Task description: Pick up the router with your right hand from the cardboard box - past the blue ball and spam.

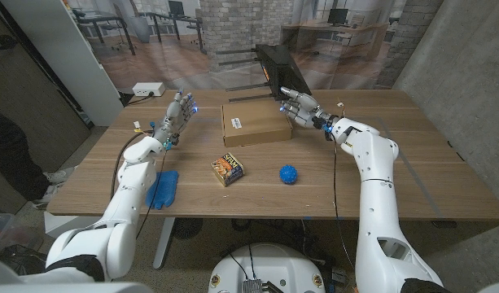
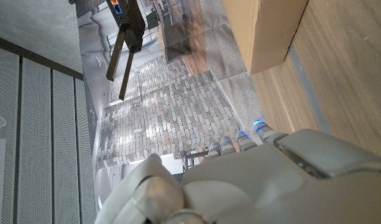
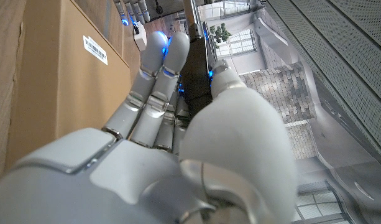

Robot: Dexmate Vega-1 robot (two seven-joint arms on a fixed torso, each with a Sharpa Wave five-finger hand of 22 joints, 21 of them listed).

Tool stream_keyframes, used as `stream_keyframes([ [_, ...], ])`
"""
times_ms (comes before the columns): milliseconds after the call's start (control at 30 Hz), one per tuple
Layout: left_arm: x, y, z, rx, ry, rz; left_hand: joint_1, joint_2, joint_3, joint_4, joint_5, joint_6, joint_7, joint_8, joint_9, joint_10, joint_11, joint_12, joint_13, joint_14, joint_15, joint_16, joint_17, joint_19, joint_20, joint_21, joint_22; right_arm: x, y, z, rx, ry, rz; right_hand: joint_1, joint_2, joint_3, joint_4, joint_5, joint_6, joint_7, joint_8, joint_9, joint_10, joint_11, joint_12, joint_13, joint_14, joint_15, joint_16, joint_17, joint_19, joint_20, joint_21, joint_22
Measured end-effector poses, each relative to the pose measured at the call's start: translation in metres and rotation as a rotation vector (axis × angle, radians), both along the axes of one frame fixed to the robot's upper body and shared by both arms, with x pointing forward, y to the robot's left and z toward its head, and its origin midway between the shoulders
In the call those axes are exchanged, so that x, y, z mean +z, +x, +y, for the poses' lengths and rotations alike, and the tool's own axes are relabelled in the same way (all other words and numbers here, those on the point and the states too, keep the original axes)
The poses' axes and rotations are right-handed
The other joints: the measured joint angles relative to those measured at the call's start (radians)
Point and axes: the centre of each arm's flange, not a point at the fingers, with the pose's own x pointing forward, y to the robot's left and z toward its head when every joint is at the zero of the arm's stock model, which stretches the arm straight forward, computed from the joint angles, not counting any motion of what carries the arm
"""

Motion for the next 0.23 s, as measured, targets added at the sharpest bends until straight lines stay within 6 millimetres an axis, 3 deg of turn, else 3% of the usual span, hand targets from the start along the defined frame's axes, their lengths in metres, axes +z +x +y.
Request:
stream_keyframes([
  [233,-0.0011,-0.0004,0.0009,-0.010,0.012,0.004,0.000,0.000,0.000,0.000,0.000,0.000,0.000,0.000,0.000,0.000,0.000,0.000,0.000,0.000,0.000,0.000,0.000,0.000,0.000,-0.007,0.000,0.0011,-0.0044,-0.0025,-0.025,0.012,-0.018,0.000,0.000,0.000,0.000,0.000,0.000,0.000,0.000,0.000,0.000,0.000,0.000,0.001,0.000,0.000,-0.001,0.000,-0.004,0.004,0.014,-0.005],
])
